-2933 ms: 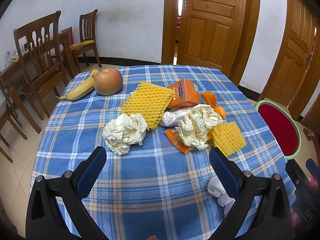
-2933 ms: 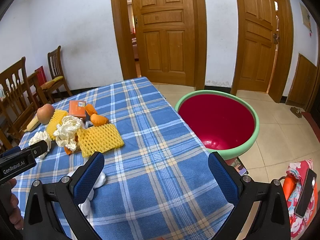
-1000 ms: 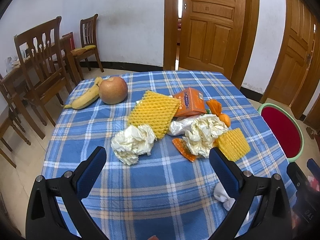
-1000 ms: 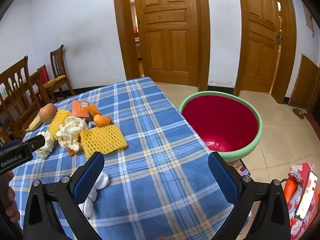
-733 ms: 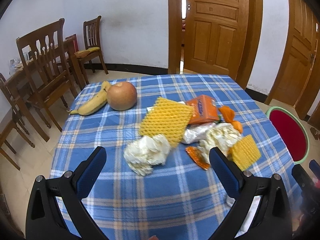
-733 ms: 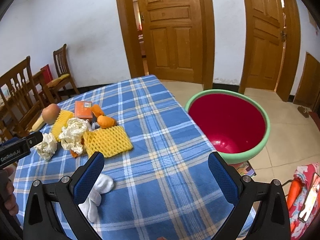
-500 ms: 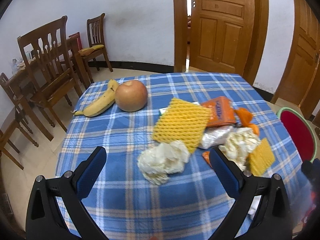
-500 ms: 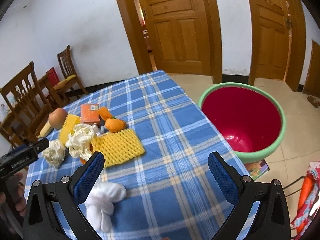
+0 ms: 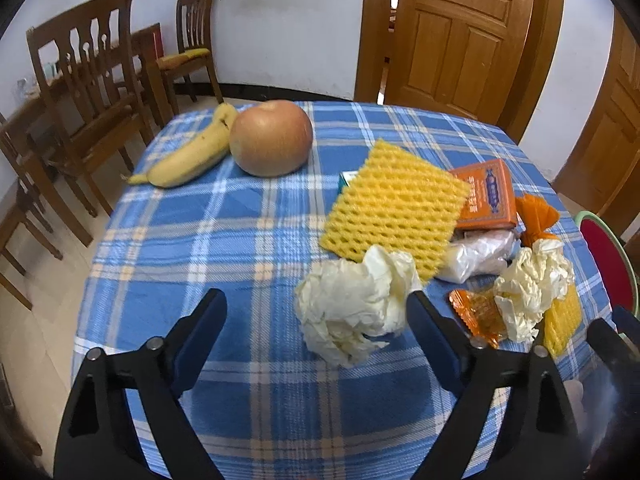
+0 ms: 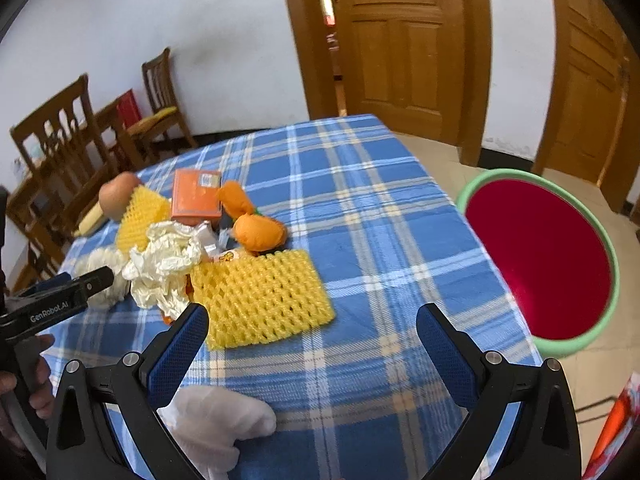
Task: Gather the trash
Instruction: 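Grasp the crumpled white tissue with the left tool while the right tool grasps the yellow foam net, then carry the tissue and foam net over the red bin with both tools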
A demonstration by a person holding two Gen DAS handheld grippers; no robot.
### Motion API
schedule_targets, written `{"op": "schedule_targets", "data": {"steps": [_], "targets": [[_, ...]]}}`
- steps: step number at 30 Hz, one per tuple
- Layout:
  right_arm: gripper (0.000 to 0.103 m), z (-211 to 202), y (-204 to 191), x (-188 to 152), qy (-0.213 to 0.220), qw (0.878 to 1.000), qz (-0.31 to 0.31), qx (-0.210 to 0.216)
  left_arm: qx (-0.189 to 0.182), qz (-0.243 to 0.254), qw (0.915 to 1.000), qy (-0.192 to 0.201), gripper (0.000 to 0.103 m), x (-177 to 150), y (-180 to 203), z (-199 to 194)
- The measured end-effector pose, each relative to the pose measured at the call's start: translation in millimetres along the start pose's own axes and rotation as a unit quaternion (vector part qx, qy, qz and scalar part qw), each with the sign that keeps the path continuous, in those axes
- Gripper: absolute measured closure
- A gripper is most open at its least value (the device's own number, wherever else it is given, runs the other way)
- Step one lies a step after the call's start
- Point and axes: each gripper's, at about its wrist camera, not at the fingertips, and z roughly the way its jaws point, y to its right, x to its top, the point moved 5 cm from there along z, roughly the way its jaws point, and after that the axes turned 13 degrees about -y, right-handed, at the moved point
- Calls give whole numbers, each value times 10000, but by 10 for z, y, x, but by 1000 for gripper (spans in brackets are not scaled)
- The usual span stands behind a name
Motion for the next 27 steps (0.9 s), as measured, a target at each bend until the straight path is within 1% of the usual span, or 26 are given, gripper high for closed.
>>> {"op": "schedule_targets", "data": {"steps": [2,5,7,8,9,10,11,12,13,14,15,17,18,19,20,23,27], "targets": [[0,41,-22,17,-46,10000,-59,35,-100,23,9999,-11,17,-21,25,3],[0,116,-47,31,-100,9998,-153,26,-212,93,9997,25,23,-38,70,-17],[1,168,-53,36,-155,9997,-182,34,-307,149,9994,9,34,-39,96,-13],[6,194,-56,46,-177,9997,-183,37,-376,177,9991,-15,37,-42,112,-6],[10,216,-54,49,-204,9996,-165,47,-464,203,9987,-47,44,-55,132,5],[21,241,-46,45,-254,9996,-129,63,-522,209,9984,-76,50,-53,146,12],[32,282,-35,37,-358,9993,-88,113,-567,216,9981,-95,51,-61,157,12],[36,310,-32,29,-437,9988,-71,189,-540,230,9983,-61,54,-67,166,4],[40,318,-34,21,-468,9986,-69,235,-523,248,9983,-25,60,-70,168,-9],[46,307,-37,20,-410,9989,-99,228,-529,255,9983,-2,62,-77,173,-24],[50,298,-47,19,-389,9989,-129,245,-564,245,9981,-10,62,-82,171,-32],[62,295,-64,11,-397,9986,-141,334,-627,214,9978,-11,63,-88,160,-47],[64,292,-68,8,-406,9984,-130,372,-623,201,9979,-1,63,-89,148,-61],[70,284,-70,2,-397,9983,-122,408,-618,188,9979,17,63,-92,138,-79],[77,268,-65,-6,-375,9984,-105,400,-626,164,9979,34,63,-98,125,-101],[86,204,-49,-20,-342,9985,-55,434,-668,118,9976,109,63,-112,108,-187],[87,76,-23,-48,-215,9987,-27,467,-688,131,9972,266,63,-123,116,-344]]}}
